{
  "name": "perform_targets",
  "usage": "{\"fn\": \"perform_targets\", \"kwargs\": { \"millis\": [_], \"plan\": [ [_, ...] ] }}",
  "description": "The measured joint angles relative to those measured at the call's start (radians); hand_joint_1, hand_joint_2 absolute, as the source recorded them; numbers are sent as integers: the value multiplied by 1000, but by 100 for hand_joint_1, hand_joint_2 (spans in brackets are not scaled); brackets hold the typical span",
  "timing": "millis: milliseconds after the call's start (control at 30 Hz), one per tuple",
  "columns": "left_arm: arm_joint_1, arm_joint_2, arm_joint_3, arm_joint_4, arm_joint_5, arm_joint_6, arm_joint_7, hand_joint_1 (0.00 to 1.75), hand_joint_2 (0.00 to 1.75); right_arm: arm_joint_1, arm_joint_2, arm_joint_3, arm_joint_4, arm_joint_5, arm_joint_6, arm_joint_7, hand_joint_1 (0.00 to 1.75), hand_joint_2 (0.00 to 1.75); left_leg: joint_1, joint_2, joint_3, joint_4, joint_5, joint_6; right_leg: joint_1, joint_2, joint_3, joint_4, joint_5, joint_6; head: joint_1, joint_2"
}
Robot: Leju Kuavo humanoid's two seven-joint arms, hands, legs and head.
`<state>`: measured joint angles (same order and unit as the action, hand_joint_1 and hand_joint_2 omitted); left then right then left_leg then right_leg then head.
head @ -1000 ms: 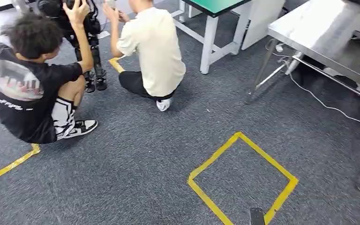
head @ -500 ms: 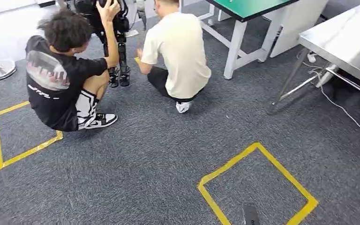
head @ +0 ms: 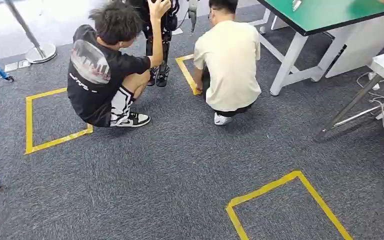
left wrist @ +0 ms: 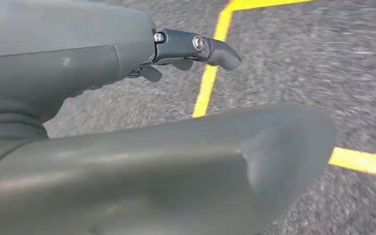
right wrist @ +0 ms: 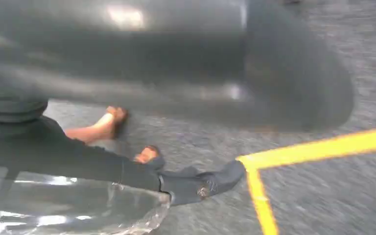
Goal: Take the parts from the cabinet and place them on the table.
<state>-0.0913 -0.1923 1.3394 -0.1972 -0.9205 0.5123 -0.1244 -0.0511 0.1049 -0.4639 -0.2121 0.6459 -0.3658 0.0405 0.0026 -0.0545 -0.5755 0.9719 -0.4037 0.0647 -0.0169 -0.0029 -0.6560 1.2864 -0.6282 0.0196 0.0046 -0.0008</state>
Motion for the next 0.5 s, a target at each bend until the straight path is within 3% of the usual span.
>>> {"fn": "perform_targets", "kwargs": {
  "millis": [33,100,133,167,200,267,300,333,367,433,467,500],
  "plan": [
    [1,0,0,0,0,0,1,0,0,6,0,2,2,4,0,2,0,0,0,-14,0,0,0,-1,-3,1,15,-47,31,13,-1,0],
    [2,-2,0,0,0,0,2,0,0,6,-2,10,2,8,0,6,0,0,1,-37,3,3,-1,-6,-11,16,96,-232,116,35,0,0],
    [2,-3,0,0,0,0,3,0,0,6,-3,13,3,8,0,8,0,0,0,-45,1,7,-3,-13,-19,52,130,-311,142,39,0,0],
    [2,-3,0,0,-1,0,5,0,0,6,-2,16,7,7,3,10,0,0,-9,-54,-2,16,-10,-23,-12,70,129,-317,149,27,2,0],
    [2,-3,0,0,-2,1,6,0,0,5,-2,16,7,7,4,11,0,0,-7,-58,-3,15,-12,-28,-11,54,129,-314,150,13,-2,0],
    [4,-4,0,0,-3,2,11,0,0,3,-3,21,7,10,9,11,0,0,-2,-72,-6,15,-10,-39,-3,43,140,-312,150,-1,-1,0],
    [5,-4,0,0,-5,2,14,0,0,4,-1,25,7,14,9,13,0,0,2,-70,-10,23,-12,-42,-19,32,142,-317,157,-12,-1,0],
    [6,-4,0,0,-7,2,15,0,0,3,0,28,7,17,9,13,0,0,0,-15,-19,49,-30,-45,-14,24,146,-318,158,-17,-2,0],
    [5,-5,0,0,-7,2,15,0,0,5,2,31,7,19,9,13,0,0,1,23,-43,107,-69,-51,-11,14,148,-318,155,-28,-10,0],
    [4,-5,-1,0,-7,2,15,0,0,10,4,32,8,19,9,14,0,0,7,44,-125,273,-149,-59,-2,-12,151,-318,149,-36,-9,0],
    [4,-5,-1,0,-8,1,13,0,0,11,4,32,8,18,9,16,0,0,10,47,-157,334,-169,-62,1,-24,151,-318,148,-38,-9,0],
    [5,-5,-1,0,-9,0,12,0,0,12,3,32,8,18,9,17,0,0,12,51,-171,356,-165,-63,4,-37,152,-318,146,-40,-9,0]
  ]
}}
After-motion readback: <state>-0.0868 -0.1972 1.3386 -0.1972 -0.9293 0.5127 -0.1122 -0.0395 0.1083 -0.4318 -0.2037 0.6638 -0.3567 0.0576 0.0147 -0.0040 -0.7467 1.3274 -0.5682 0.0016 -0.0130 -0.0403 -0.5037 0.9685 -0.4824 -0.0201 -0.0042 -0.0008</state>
